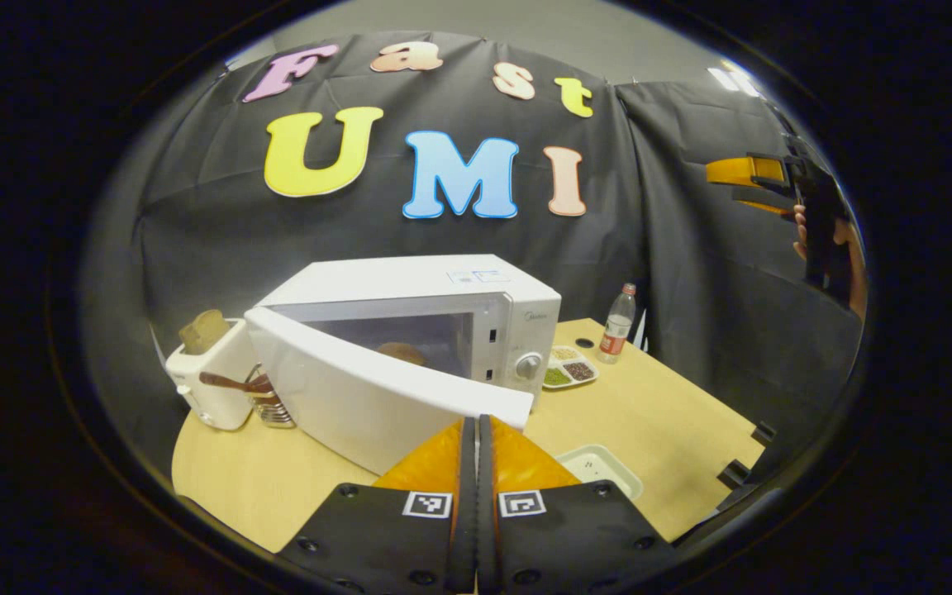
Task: Open the microwave oven with the left hand, put the food in, and close the microwave oven.
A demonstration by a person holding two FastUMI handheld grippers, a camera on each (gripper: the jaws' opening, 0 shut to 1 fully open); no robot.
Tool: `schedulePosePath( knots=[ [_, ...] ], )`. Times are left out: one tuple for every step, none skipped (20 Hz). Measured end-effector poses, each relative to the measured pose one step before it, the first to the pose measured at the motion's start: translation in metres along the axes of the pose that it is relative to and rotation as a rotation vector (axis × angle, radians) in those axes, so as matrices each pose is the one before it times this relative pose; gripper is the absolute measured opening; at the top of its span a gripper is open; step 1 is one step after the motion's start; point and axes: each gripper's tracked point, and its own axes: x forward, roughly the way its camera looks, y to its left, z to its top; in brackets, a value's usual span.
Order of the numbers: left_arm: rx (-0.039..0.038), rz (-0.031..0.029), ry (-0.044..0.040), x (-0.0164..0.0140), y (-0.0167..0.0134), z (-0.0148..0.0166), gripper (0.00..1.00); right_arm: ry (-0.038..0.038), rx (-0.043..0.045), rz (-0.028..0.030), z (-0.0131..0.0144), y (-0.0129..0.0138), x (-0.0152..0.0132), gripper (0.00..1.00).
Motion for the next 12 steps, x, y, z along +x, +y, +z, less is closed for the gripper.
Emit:
schedulePosePath(
  knots=[
    [0.00928, -0.00404, -0.00399, 0.00699, 0.00087, 0.00331, 0.07, -0.00026, -0.00243, -0.00004, -0.00005, -0.00197, 0.00101, 0.97],
    [0.00524, -0.00723, 0.00038, 0.00843, -0.00038, 0.00337, 0.07, 0.00036, -0.00491, -0.00229, 0.00063, -0.00148, 0.00174, 0.97],
    [0.00302, -0.00568, 0.00143, 0.00718, -0.00031, 0.00217, 0.07, 0.00094, -0.00121, -0.00036, -0.00053, -0.00116, 0.00073, 0.97],
    [0.00385, -0.00447, -0.00143, 0.00692, -0.00116, 0.00276, 0.08, -0.00186, 0.00176, 0.00206, 0.00147, 0.00017, 0.00104, 0.97],
    [0.00235, -0.00465, -0.00168, 0.00616, -0.00133, 0.00234, 0.07, -0.00333, -0.00084, -0.00290, 0.00096, -0.00169, 0.00075, 0.97],
    [0.00122, -0.00311, -0.00154, 0.00528, -0.00062, 0.00239, 0.07, -0.00086, -0.00314, -0.00450, 0.00045, -0.00187, 0.00115, 0.97],
    [-0.00130, -0.00303, -0.00148, 0.00517, -0.00102, 0.00149, 0.07, 0.00081, -0.00193, -0.00380, -0.00102, -0.00070, 0.00052, 0.97],
    [-0.00481, -0.00402, -0.00172, 0.00610, -0.00012, 0.00297, 0.07, 0.00194, -0.00022, -0.00448, -0.00038, -0.00155, 0.00045, 0.97],
    [-0.00597, -0.00199, -0.00182, 0.00621, -0.00071, 0.00239, 0.08, 0.00315, 0.00142, -0.00427, -0.00136, -0.00237, 0.00011, 0.97],
    [-0.00545, -0.00015, 0.00028, 0.00663, -0.00040, 0.00172, 0.07, 0.00601, 0.00056, -0.00594, -0.00223, -0.00250, 0.00097, 0.97],
    [-0.00310, 0.00421, 0.00255, 0.00437, 0.00008, -0.00177, 0.07, 0.00709, 0.00009, -0.00663, -0.00259, -0.00296, 0.00126, 0.97],
    [-0.00198, 0.00538, 0.00109, 0.00452, 0.00079, 0.00121, 0.07, 0.00617, 0.00179, -0.00793, -0.00179, -0.00267, 0.00086, 0.97]
  ],
)
